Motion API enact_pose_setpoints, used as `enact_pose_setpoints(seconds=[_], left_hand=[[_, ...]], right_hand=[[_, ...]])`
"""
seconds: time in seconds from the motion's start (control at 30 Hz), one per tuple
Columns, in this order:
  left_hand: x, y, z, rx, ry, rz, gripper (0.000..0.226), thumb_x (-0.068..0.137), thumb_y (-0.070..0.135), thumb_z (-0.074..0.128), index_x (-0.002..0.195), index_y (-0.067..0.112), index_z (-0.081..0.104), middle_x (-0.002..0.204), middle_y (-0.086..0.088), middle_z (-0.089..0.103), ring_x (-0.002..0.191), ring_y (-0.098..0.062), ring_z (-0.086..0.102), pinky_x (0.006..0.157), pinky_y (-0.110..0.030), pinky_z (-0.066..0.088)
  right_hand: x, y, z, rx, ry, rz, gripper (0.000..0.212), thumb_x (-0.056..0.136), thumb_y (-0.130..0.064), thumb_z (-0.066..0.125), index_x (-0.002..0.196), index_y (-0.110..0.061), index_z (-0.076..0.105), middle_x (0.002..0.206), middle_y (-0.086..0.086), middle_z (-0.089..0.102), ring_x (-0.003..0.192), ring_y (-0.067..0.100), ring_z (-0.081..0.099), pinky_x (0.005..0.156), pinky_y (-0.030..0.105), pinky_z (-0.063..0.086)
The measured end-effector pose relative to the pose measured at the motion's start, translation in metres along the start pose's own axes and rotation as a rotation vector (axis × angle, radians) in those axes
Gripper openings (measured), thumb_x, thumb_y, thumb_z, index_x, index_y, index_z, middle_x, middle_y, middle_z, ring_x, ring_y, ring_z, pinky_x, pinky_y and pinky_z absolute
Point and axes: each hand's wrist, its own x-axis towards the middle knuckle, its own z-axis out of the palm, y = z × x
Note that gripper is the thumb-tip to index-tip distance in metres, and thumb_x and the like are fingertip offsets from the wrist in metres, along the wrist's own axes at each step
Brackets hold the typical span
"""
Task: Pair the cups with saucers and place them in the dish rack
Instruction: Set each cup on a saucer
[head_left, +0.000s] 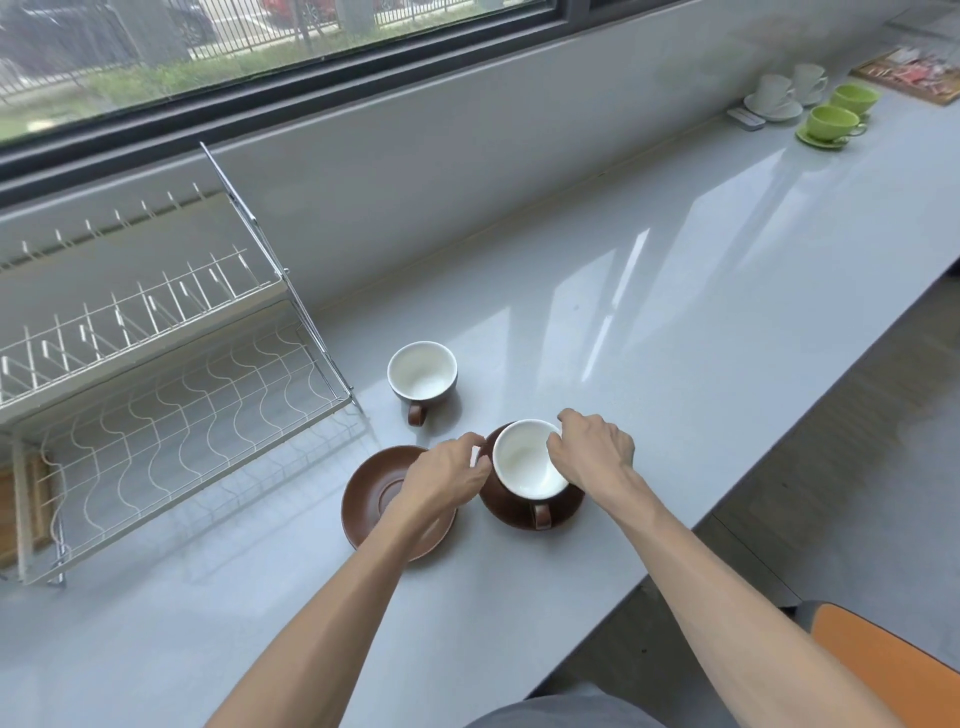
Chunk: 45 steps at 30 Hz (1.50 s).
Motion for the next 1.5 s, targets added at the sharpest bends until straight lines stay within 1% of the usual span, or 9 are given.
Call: enact_pose_setpoints(seconds=[0.13,0.27,0.43,0.67,0.97,1.03,1.13,1.3,1.5], left_hand=[[0.001,-0.015,-0.014,0.234,0.12,0.012,0.045,0.099,0.037,0.038,0.14,0.025,0.049,0.137,-0.008,0.058,0.12,-0.035,0.058,0.093,-0.04,0.045],[0.006,-0.026,-0.033,0.412,0.301,-0.007,0.033,0.098,0.032,0.04,0.121,0.017,0.059,0.119,-0.008,0.064,0.106,-0.035,0.063,0.078,-0.039,0.047],[0.015,-0.044,-0.055,0.463,0.428,-0.054,0.037,0.1,0.037,0.039,0.126,0.018,0.058,0.121,-0.006,0.064,0.112,-0.031,0.059,0.084,-0.04,0.047],[0.04,-0.06,-0.064,0.196,0.494,-0.089,0.046,0.098,0.041,0.041,0.14,0.022,0.047,0.132,-0.004,0.058,0.109,-0.032,0.061,0.077,-0.04,0.047],[0.082,-0.065,-0.065,-0.385,0.367,-0.322,0.054,0.094,0.037,0.05,0.146,0.022,0.044,0.139,-0.007,0.059,0.127,-0.03,0.055,0.105,-0.041,0.041],[0.089,-0.069,-0.065,-0.548,0.319,-0.347,0.053,0.093,0.033,0.051,0.145,0.021,0.046,0.134,-0.007,0.063,0.12,-0.031,0.061,0.105,-0.043,0.046],[0.098,-0.073,-0.064,-0.759,0.269,-0.367,0.05,0.093,0.022,0.049,0.143,0.018,0.049,0.118,-0.007,0.068,0.1,-0.031,0.071,0.088,-0.045,0.059],[0.102,-0.076,-0.062,-0.83,0.255,-0.358,0.049,0.093,0.014,0.045,0.142,0.018,0.05,0.112,-0.01,0.068,0.096,-0.031,0.072,0.066,-0.033,0.059],[0.096,-0.075,-0.061,-0.799,0.264,-0.356,0.051,0.091,0.011,0.044,0.141,0.019,0.052,0.117,-0.013,0.069,0.095,-0.032,0.072,0.079,-0.043,0.063]], right_hand=[[0.009,-0.016,-0.003,-0.054,0.066,-0.096,0.033,0.1,-0.02,0.043,0.125,-0.009,0.062,0.108,0.013,0.072,0.099,0.036,0.068,0.07,0.034,0.037],[0.018,-0.037,-0.002,-0.04,0.073,-0.174,0.036,0.103,-0.028,0.041,0.13,-0.01,0.059,0.113,0.012,0.069,0.103,0.036,0.067,0.071,0.035,0.038],[0.031,-0.064,0.006,0.028,0.082,-0.259,0.043,0.105,-0.032,0.041,0.143,-0.015,0.049,0.137,0.009,0.058,0.118,0.032,0.061,0.085,0.04,0.05],[0.058,-0.099,0.011,0.169,0.053,-0.325,0.051,0.105,-0.038,0.043,0.152,-0.021,0.039,0.154,0.004,0.043,0.123,0.032,0.059,0.091,0.042,0.05],[0.095,-0.128,0.015,0.496,-0.174,-0.14,0.055,0.102,-0.037,0.044,0.154,-0.016,0.038,0.144,0.012,0.057,0.132,0.036,0.053,0.105,0.041,0.042],[0.101,-0.131,0.015,0.532,-0.214,-0.091,0.052,0.102,-0.032,0.043,0.151,-0.016,0.042,0.137,0.014,0.062,0.129,0.037,0.055,0.105,0.04,0.043],[0.105,-0.133,0.018,0.554,-0.244,-0.08,0.047,0.101,-0.022,0.039,0.146,-0.013,0.048,0.126,0.018,0.068,0.117,0.041,0.062,0.102,0.046,0.05],[0.108,-0.136,0.02,0.581,-0.249,-0.056,0.045,0.099,-0.012,0.035,0.14,-0.008,0.054,0.126,0.023,0.064,0.11,0.046,0.065,0.097,0.053,0.053],[0.099,-0.139,0.018,0.537,-0.236,-0.045,0.044,0.098,-0.008,0.035,0.136,-0.004,0.057,0.119,0.024,0.069,0.11,0.044,0.065,0.097,0.048,0.052]])
